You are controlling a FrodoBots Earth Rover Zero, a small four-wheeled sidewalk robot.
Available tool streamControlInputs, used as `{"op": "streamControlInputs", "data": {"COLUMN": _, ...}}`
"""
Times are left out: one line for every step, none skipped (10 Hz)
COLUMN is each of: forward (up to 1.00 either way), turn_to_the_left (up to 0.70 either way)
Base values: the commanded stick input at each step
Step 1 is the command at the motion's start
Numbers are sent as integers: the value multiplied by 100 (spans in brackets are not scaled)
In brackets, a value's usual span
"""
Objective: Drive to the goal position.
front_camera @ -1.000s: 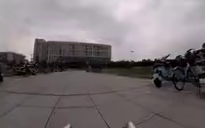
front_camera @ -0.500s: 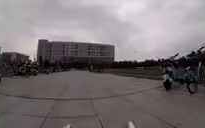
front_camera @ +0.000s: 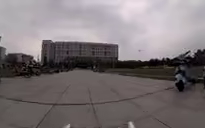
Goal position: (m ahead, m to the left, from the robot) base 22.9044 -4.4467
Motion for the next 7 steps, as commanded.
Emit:
{"op": "streamControlInputs", "data": {"forward": 70, "turn_to_the_left": 14}}
{"op": "streamControlInputs", "data": {"forward": 70, "turn_to_the_left": 14}}
{"op": "streamControlInputs", "data": {"forward": 70, "turn_to_the_left": 14}}
{"op": "streamControlInputs", "data": {"forward": 70, "turn_to_the_left": 14}}
{"op": "streamControlInputs", "data": {"forward": 70, "turn_to_the_left": 12}}
{"op": "streamControlInputs", "data": {"forward": 70, "turn_to_the_left": 2}}
{"op": "streamControlInputs", "data": {"forward": 70, "turn_to_the_left": 0}}
